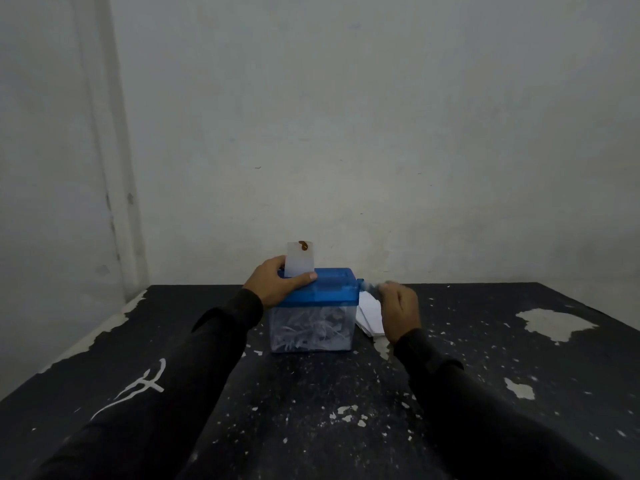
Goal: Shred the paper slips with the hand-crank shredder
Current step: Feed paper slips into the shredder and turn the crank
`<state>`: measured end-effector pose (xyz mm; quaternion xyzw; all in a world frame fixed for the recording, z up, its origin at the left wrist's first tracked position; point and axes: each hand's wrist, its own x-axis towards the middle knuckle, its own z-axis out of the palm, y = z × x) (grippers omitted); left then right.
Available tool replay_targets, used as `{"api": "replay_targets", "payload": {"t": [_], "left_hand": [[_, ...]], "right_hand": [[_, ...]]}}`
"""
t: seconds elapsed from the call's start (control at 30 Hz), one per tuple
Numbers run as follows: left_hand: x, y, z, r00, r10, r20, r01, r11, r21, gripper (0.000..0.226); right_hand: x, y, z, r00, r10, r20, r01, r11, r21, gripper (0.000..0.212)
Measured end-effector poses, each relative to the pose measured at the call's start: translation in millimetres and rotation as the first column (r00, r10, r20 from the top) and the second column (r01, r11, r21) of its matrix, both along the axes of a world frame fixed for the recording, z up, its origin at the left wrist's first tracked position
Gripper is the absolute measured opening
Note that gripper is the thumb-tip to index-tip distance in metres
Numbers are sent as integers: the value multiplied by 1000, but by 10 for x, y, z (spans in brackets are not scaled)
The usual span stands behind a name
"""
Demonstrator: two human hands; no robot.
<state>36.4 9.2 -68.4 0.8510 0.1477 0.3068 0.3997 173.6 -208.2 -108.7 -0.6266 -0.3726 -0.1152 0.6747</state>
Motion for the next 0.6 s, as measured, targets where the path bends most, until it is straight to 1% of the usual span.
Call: {"api": "replay_targets", "payload": {"t": [0.07,0.13,0.17,0.27,0.33,0.4,0.47,0.6], "left_hand": [[-5,-2,-1,1000,0,-5,0,1000,9,85],[-13,-9,-2,1000,-4,1,4,1000,11,76],[-20,-2,-4,1000,-5,5,5,1000,10,75],[-36,-11,-7,1000,-11,17,11,1000,21,84],[-27,9,-22,1000,-4,6,4,999,34,88],[-27,23,-32,1000,0,2,0,999,44,95],[-31,27,-39,1000,1,4,-1,999,44,98],[-58,-34,-14,1000,-12,17,12,1000,14,84]], "right_hand": [[16,39,136,1000,22,-7,-22,1000,11,38],[57,79,275,999,35,-31,-36,999,-26,39],[82,112,344,999,31,-41,-33,998,-53,41],[247,263,457,996,-15,-87,6,994,-108,43],[360,381,470,989,-57,-136,33,984,-173,42],[406,458,484,980,-79,-182,39,976,-213,31],[444,511,466,979,-91,-180,48,972,-230,22],[495,542,267,970,-139,-198,61,932,-357,21]]}}
